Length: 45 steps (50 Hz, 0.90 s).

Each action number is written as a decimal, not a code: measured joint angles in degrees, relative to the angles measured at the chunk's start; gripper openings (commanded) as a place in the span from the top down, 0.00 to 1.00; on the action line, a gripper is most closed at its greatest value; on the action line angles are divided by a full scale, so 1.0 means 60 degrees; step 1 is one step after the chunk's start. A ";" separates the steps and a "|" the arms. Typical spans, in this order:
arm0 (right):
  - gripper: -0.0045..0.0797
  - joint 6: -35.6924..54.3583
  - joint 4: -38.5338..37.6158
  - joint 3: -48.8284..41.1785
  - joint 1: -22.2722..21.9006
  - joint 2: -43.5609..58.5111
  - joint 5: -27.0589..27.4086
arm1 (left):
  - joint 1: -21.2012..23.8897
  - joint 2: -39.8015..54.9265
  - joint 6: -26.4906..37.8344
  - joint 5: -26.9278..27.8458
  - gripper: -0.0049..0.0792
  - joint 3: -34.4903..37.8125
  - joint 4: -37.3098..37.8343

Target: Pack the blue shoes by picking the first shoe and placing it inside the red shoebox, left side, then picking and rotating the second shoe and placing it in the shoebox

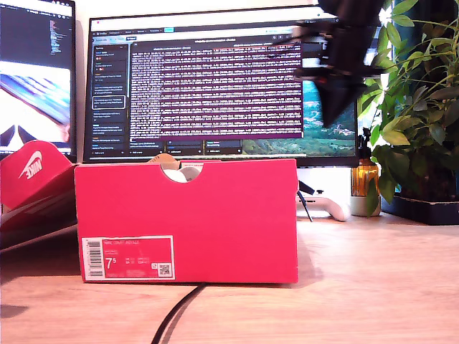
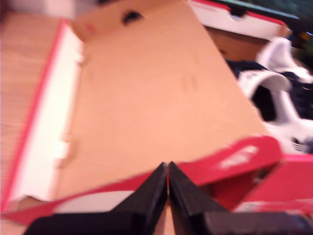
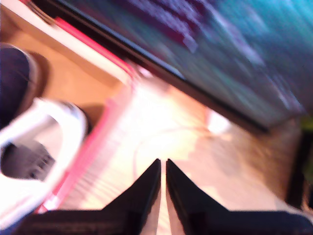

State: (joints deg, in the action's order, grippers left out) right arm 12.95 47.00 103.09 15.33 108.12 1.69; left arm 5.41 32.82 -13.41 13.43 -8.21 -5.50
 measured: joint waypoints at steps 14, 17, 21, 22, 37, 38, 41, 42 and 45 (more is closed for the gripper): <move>0.96 -0.0160 -0.1719 -0.3279 0.0000 -0.2047 -0.0033 | -0.0517 -0.0776 0.0324 -0.0361 0.97 0.0000 0.0248; 0.96 -0.0160 -0.1887 -0.3847 -0.0004 -0.2302 -0.0044 | -0.0535 -0.0991 0.0412 -0.0528 0.97 0.0000 0.0262; 0.96 -0.0160 -0.2051 -0.4411 -0.0051 -0.2473 -0.0189 | -0.0543 -0.1351 0.0634 -0.0583 0.97 0.0000 0.0281; 0.96 -0.0160 -0.2069 -0.4499 -0.0051 -0.2488 -0.0233 | -0.0543 -0.1439 0.0634 -0.0583 0.97 0.0000 0.0284; 0.96 -0.0419 -0.3078 -0.4605 -0.0124 -0.2812 -0.0517 | -0.0543 -0.2444 0.0954 -0.0816 0.97 -0.0007 0.1126; 0.96 -0.0419 -0.3260 -0.4605 -0.0127 -0.2852 -0.0517 | -0.0543 -0.2510 0.0954 -0.0860 0.97 -0.0007 0.1155; 0.96 -0.0699 -0.3821 -0.4601 -0.0135 -0.2936 -0.0525 | -0.0543 -0.2772 0.1024 -0.1071 0.97 -0.0007 0.1213; 0.96 -0.0860 -0.3938 -0.4601 -0.0135 -0.2958 -0.0525 | -0.0543 -0.2892 0.1027 -0.1158 0.97 -0.0007 0.1239; 0.96 -0.0874 -0.4047 -0.4594 -0.0135 -0.3002 -0.0535 | -0.0543 -0.3209 0.1042 -0.1341 0.97 -0.0004 0.1322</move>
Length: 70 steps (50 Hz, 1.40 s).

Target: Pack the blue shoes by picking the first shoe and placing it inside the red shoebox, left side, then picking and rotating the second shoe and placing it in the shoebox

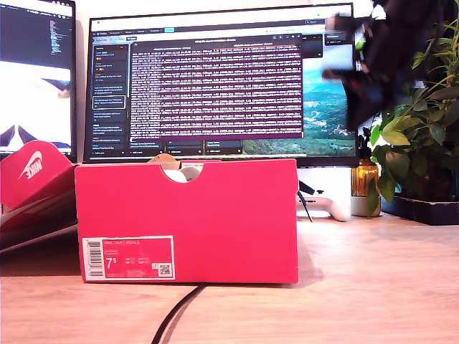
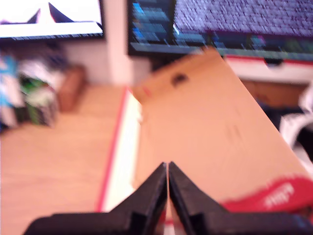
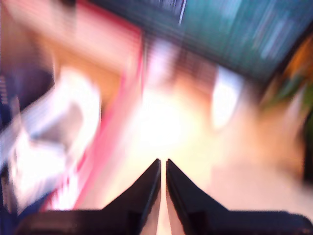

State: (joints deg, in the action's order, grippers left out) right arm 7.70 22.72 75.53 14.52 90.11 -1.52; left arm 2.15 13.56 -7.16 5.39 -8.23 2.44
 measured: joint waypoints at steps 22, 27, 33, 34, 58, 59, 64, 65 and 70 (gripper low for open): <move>0.96 -0.0284 0.0495 0.0000 -0.0040 -0.0514 0.0000 | 0.0000 -0.2229 0.0127 0.0007 0.97 0.0710 0.1428; 0.96 -0.0302 0.0499 0.0000 -0.0040 -0.1060 0.0004 | 0.0000 -0.2295 0.0164 0.0011 0.97 0.0732 0.1705; 0.96 -0.0310 0.0656 0.0000 -0.0040 -0.1643 0.0069 | 0.0000 -0.2299 0.0186 0.0018 0.97 0.0732 0.1694; 0.96 -0.0310 0.0710 0.0000 -0.0040 -0.1708 0.0087 | 0.0000 -0.2299 0.0255 0.0018 0.97 0.0732 0.1698; 0.96 -0.0317 0.0470 -0.2412 -0.1031 -0.4401 0.0259 | 0.0000 -0.2295 0.0226 0.0011 0.97 0.0732 0.3238; 0.96 -0.0317 0.0386 -0.2561 -0.1093 -0.4513 0.0259 | 0.0000 -0.2299 0.0226 0.0007 0.97 0.0732 0.3249; 0.96 -0.0586 -0.0164 -0.3381 -0.1249 -0.5144 0.0266 | 0.0000 -0.2299 0.0226 0.0004 0.97 0.0732 0.3246; 0.96 -0.0586 -0.0277 -0.3541 -0.1279 -0.5271 0.0262 | 0.0000 -0.2299 0.0226 0.0004 0.97 0.0732 0.3249; 0.96 -0.0787 -0.0783 -0.4335 -0.1395 -0.5992 0.0255 | 0.0000 -0.2299 0.0226 0.0007 0.97 0.0732 0.3249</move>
State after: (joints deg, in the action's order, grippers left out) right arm 2.98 18.02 49.52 6.15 54.15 0.01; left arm 2.15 -0.23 -5.80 5.43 -3.84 21.93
